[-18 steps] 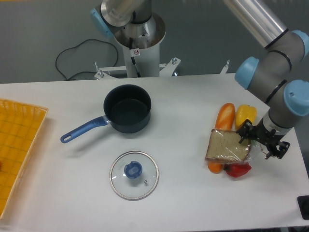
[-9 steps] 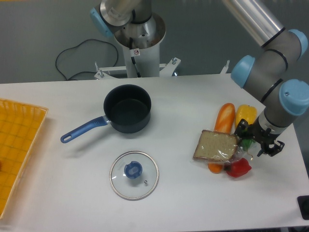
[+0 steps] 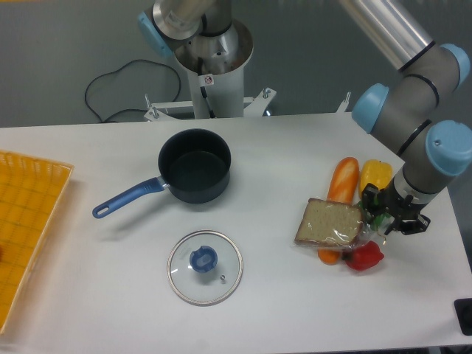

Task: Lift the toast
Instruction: 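Lower the gripper onto the bag edge beside the toast and close it, then lift the bagged toast and drag it over the baguette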

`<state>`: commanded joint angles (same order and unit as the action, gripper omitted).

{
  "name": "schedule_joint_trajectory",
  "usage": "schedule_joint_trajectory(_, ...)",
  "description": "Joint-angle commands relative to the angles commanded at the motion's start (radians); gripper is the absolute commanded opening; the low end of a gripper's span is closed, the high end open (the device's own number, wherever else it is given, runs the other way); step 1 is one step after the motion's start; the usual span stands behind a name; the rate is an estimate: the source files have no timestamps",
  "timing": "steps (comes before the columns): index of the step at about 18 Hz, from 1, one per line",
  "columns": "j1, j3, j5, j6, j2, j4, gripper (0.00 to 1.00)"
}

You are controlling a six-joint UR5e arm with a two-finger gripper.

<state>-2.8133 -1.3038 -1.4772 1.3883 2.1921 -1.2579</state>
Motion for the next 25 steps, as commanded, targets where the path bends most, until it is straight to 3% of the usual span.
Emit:
schedule_joint_trajectory(3,0.011,-0.011,0.002,0.0,-0.011,0.005,0.09)
schedule_joint_trajectory(9,0.014,-0.037,0.005,0.0,-0.034,0.003,0.03)
schedule_joint_trajectory(14,0.015,-0.098,0.003,0.0,-0.087,0.002,0.03)
schedule_joint_trajectory(19,0.018,-0.173,-0.002,-0.002,-0.176,-0.005,0.03)
schedule_joint_trajectory(25,0.041,-0.187,-0.002,-0.002,-0.219,-0.032,0.03)
